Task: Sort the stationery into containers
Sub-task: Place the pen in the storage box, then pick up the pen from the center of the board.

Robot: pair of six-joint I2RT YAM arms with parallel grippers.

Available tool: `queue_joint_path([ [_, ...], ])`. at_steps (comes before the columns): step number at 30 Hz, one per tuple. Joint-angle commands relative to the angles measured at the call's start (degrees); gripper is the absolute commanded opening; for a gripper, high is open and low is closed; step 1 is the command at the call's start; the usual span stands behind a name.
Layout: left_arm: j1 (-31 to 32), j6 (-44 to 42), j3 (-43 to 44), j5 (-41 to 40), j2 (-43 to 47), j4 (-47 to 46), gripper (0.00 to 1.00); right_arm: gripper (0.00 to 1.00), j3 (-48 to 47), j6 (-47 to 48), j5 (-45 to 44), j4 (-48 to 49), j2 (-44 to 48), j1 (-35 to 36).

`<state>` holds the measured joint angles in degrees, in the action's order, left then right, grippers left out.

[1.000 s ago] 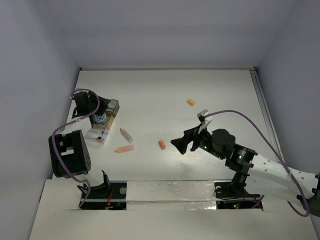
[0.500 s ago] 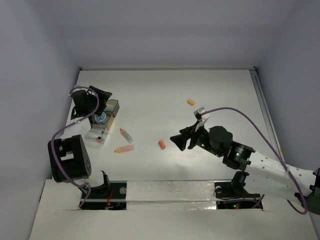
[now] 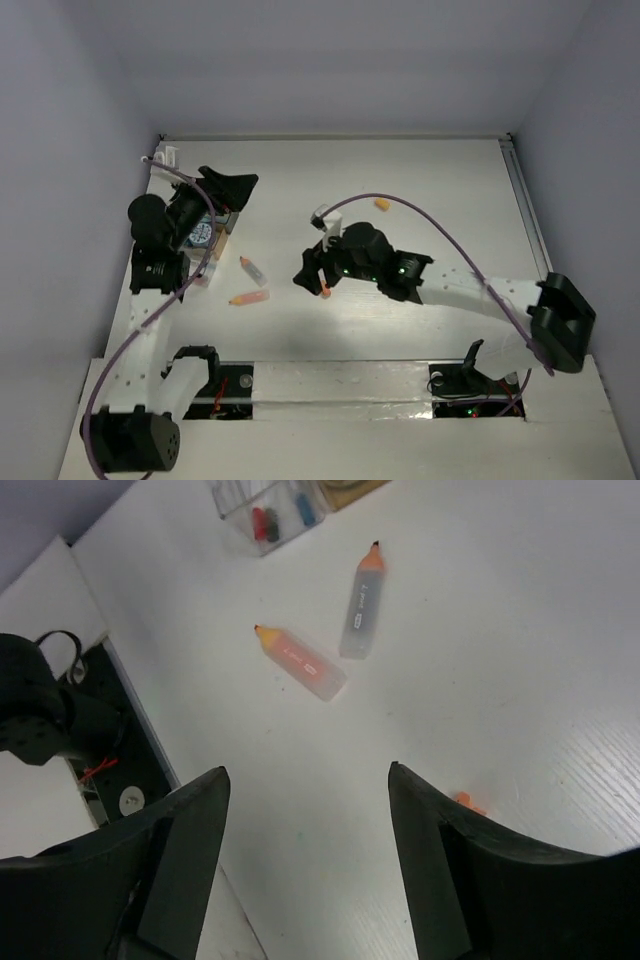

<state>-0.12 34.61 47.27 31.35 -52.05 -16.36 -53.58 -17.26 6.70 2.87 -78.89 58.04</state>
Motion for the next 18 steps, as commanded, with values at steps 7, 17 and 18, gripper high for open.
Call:
queue_joint_path([
  [7, 0.91, -9.64, -6.13, 2.32, 19.70, 0.10, 0.99, 0.77, -22.42, 4.24, 3.15, -2.69, -24.97, -0.30],
  [17, 7.32, -16.24, -3.15, -12.54, 19.71, 13.98, 0.99, 0.73, -50.73, 6.97, -1.16, -18.07, -49.05, -0.30],
  [18, 8.02, -16.68, -2.71, -13.85, 19.80, 14.42, 0.99, 0.73, -53.79, 6.97, -1.51, -19.12, -50.29, -0.30],
])
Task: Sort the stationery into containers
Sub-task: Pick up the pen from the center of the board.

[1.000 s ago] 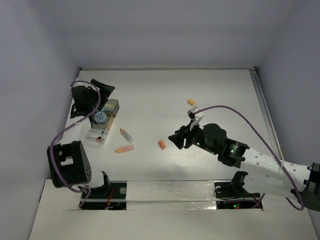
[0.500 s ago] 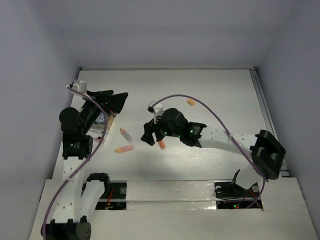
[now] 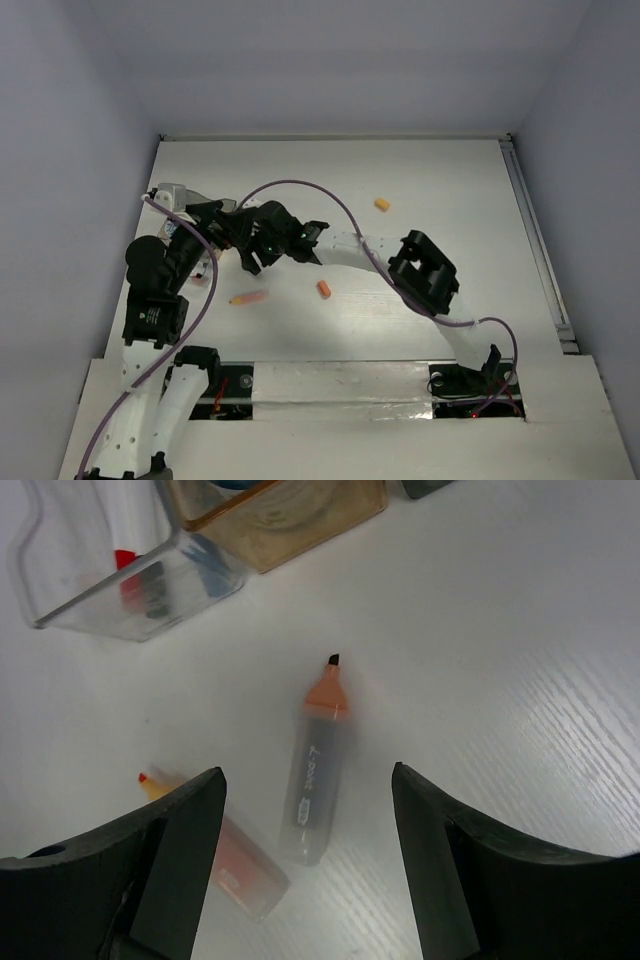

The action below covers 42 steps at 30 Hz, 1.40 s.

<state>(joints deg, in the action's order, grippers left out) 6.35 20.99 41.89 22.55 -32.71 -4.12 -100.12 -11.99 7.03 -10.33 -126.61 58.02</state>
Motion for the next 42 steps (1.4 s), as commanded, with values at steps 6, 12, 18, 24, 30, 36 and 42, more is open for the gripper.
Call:
queue_joint_path([
  [6, 2.79, -3.77, 3.64, -7.16, 0.72, 3.94, 0.99, 0.72, -15.44, 3.72, -3.16, -10.85, -9.26, 0.78],
  [12, 3.32, -4.03, 3.81, -8.22, 0.80, 4.03, 0.99, 0.63, -19.85, 4.78, -7.89, -14.89, -13.49, 1.39],
  [18, 3.32, -3.94, 3.64, -8.75, 0.81, 4.03, 0.99, 0.50, -19.42, 6.36, -15.10, -15.25, -14.46, 1.39],
  [24, 3.32, -3.59, 3.03, -8.40, 0.63, 3.86, 0.99, 0.27, -17.49, 5.40, -20.92, -13.84, -13.59, -0.18],
  [30, 2.26, -2.36, 1.97, -6.64, -0.16, 2.72, 0.98, 0.11, -4.06, 0.13, -18.11, -4.19, -4.72, -6.33],
  [36, 1.74, 0.88, 0.39, -1.12, -2.79, 0.43, 0.93, 0.07, 14.30, -6.11, -9.76, 12.86, 13.82, -11.52],
  [42, 1.74, 9.83, -6.36, 8.80, -5.60, -7.03, 0.83, 0.07, 23.37, -8.75, -11.68, 19.37, 29.01, -12.67],
])
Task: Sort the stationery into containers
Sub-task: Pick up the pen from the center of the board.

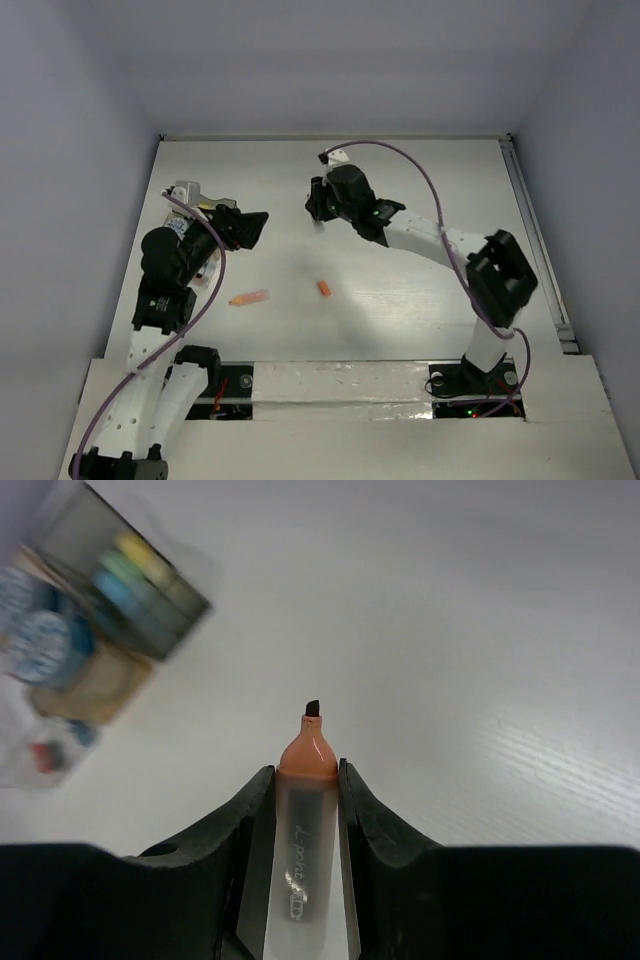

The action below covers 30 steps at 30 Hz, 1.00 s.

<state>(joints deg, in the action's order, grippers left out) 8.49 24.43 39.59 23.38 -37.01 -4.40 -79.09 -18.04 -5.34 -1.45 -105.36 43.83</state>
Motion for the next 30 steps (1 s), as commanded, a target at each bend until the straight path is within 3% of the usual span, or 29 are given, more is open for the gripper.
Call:
queue_joint_path([
  [1, -0.41, 8.16, -5.39, 9.39, -1.83, -10.93, 0.81, 0.07, 4.71, -3.40, 0.60, 11.55, 9.37, 1.52],
  [4, 1.96, 11.60, -8.57, 10.82, -3.94, -15.89, 0.74, 0.07, 7.28, -5.77, 0.77, 14.72, 14.03, 1.52],
  [8, 10.73, 11.61, -8.39, 7.13, -6.57, -18.44, 0.74, 0.07, 10.00, -8.41, 2.35, 17.80, 17.12, 1.52],
  [12, 15.67, 10.99, -7.25, 2.03, -9.12, -19.59, 0.74, 0.07, 11.32, -9.73, 3.76, 19.47, 18.44, 1.52],
  [26, 19.80, 10.03, -5.58, -4.04, -18.79, -28.46, 0.67, 0.07, 15.19, -10.61, 7.71, 21.84, 21.95, 2.04],
  [30, 20.34, 10.29, -4.97, -4.22, -21.07, -31.36, 0.60, 0.07, 16.16, -11.05, 8.68, 22.37, 21.95, 2.04],
])
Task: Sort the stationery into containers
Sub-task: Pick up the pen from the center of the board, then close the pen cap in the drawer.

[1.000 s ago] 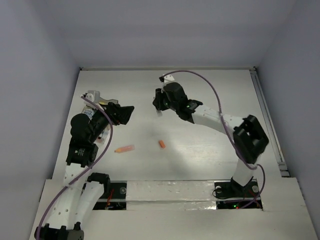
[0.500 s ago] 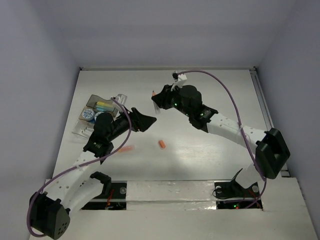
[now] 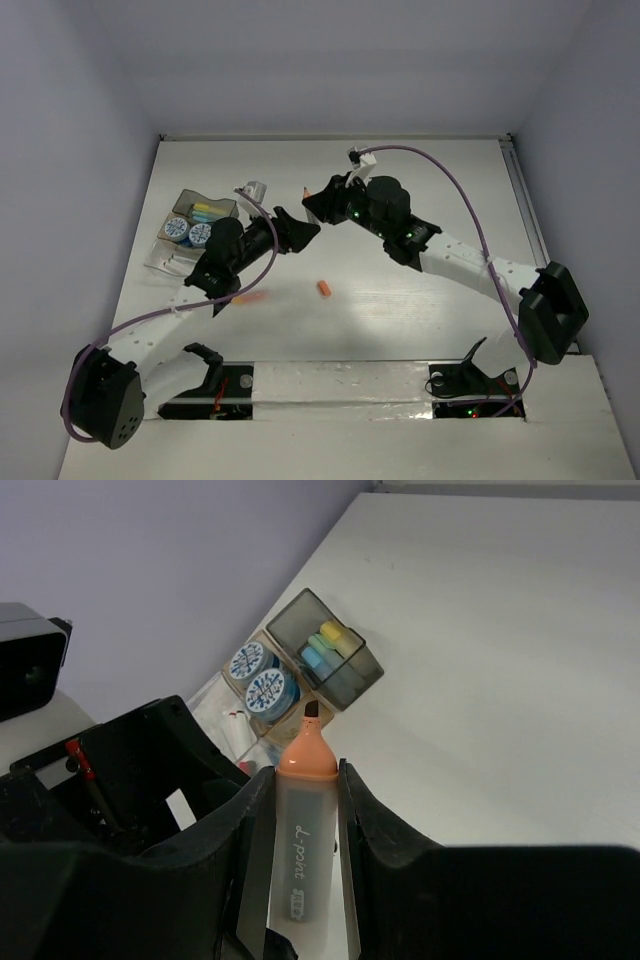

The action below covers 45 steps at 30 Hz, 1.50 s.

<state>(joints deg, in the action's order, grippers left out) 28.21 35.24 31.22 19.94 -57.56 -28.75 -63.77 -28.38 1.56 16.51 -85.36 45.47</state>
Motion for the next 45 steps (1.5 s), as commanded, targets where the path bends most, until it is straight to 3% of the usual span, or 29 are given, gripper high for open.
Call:
queue_joint_path([
  [1, 0.62, -0.35, 3.75, -0.61, -1.06, -7.89, 0.59, 0.07, 1.10, -0.88, 1.95, 4.75, 2.13, 0.41],
  [11, 1.15, -0.09, 4.37, -0.52, -3.70, -9.30, 0.21, 0.07, 2.60, -2.03, 3.18, 5.81, 2.22, 0.41],
  [13, 1.15, -0.26, 4.29, -0.78, -3.35, -8.52, 0.01, 0.08, 2.77, -2.12, 3.36, 5.72, 2.57, 0.41],
  [16, 1.15, -0.88, 4.02, -1.93, -0.99, -6.07, 0.00, 0.12, 3.21, -1.85, 3.27, 5.11, 3.97, 0.41],
  [20, 1.15, -2.63, 4.37, -2.98, 3.50, -1.15, 0.00, 0.40, 2.86, -0.80, 5.29, 2.13, 6.43, 0.41],
  [21, 1.15, -3.07, 4.81, -3.76, 5.25, 0.26, 0.00, 0.53, 2.77, -0.10, 6.77, 1.60, 7.05, 0.41],
  [26, 1.15, -6.15, 8.85, -5.00, 9.48, 11.68, 0.00, 0.75, 4.17, 3.15, 9.94, -3.84, 14.41, 0.41],
  [31, 1.15, -11.41, 15.95, -5.53, 12.73, 23.18, 0.00, 0.73, 10.75, 3.60, 14.51, -9.30, 18.74, 0.41],
  [37, 1.15, -20.91, 25.45, -8.42, 13.96, 34.97, 0.00, 0.74, 20.51, 1.58, 22.25, -12.65, 14.18, 2.07],
  [42, 1.15, -24.26, 22.49, -12.73, 15.55, 33.86, 0.00, 0.79, 23.78, -2.10, 22.87, -6.78, 7.94, 5.67],
  [45, -0.86, -22.86, 19.32, -8.98, 16.95, 31.92, 0.00, 0.81, 22.73, -4.13, 22.78, -2.46, 1.97, 7.17],
])
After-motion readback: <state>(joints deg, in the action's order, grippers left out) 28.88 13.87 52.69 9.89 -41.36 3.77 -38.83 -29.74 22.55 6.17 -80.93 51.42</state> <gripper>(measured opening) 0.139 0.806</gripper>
